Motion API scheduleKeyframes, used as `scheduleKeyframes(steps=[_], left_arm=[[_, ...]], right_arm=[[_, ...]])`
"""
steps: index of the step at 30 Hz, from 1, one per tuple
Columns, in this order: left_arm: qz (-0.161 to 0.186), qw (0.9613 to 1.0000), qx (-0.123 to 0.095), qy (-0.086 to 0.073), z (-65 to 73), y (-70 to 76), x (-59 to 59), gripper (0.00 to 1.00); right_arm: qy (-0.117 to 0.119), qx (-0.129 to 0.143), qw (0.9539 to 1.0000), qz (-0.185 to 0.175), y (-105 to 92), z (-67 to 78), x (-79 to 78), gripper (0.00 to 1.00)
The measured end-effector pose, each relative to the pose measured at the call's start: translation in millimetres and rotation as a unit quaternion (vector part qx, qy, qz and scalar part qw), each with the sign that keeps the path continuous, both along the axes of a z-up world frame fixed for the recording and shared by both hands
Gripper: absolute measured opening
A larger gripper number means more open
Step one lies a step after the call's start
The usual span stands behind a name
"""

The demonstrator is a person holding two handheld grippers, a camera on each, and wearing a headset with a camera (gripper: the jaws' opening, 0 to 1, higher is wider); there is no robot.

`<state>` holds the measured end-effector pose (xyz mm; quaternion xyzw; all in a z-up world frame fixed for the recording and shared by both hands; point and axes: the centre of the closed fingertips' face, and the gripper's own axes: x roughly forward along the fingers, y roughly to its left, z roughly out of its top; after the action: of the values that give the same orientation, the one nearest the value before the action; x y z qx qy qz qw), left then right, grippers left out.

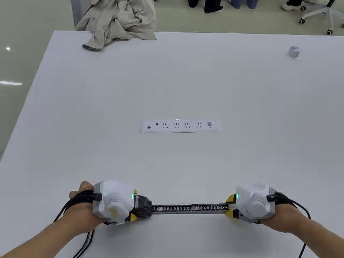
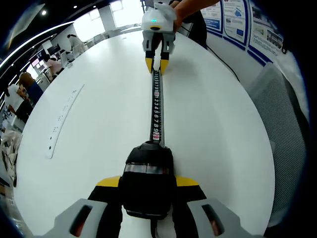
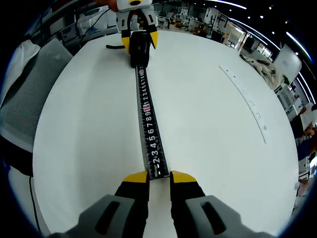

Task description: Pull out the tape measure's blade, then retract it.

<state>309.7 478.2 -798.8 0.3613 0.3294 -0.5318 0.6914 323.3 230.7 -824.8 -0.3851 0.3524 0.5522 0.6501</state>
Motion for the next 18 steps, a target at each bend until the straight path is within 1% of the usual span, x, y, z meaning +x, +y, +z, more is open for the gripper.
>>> scheduleKeyframes(steps=[2, 5, 9, 10, 12, 13, 15, 18], left_arm=[[0.011, 0.9999, -0.01, 0.005, 1.9, -2.2, 1.1, 0.37], [0.012, 0.9999, -0.009, -0.001, 3.5, -3.7, 2.7, 0.39], [0.013, 0.9999, -0.007, 0.002, 3.0, -4.5, 0.8, 0.39], [0.015, 0.9998, -0.01, 0.002, 2.6, -4.6, 1.1, 0.4], [0.021, 0.9998, -0.008, -0.001, 3.4, -2.3, 2.4, 0.41], [0.021, 0.9997, -0.011, -0.001, 4.6, -1.9, 2.5, 0.42], [0.027, 0.9996, -0.013, 0.002, 5.3, -1.0, 1.9, 0.43], [0.037, 0.9992, -0.013, -0.001, 5.7, 3.1, 2.6, 0.47]], right_arm=[[-0.001, 0.0, 1.0, 0.001, -0.1, -0.1, 0.1, 0.16], [-0.002, -0.001, 1.0, 0.001, -0.1, 0.2, 0.4, 0.16], [-0.001, 0.002, 1.0, -0.007, 0.0, 0.6, 0.4, 0.16], [-0.002, 0.003, 1.0, -0.006, -0.1, 0.4, 0.4, 0.17], [-0.001, 0.003, 1.0, -0.009, -0.2, 0.9, 0.8, 0.17], [-0.003, 0.003, 0.9999, -0.01, -0.1, 1.3, 1.4, 0.18], [-0.003, 0.002, 0.9999, -0.012, -0.2, 0.7, 2.3, 0.19], [-0.005, 0.0, 0.9999, -0.015, -0.5, 0.2, 3.5, 0.21]])
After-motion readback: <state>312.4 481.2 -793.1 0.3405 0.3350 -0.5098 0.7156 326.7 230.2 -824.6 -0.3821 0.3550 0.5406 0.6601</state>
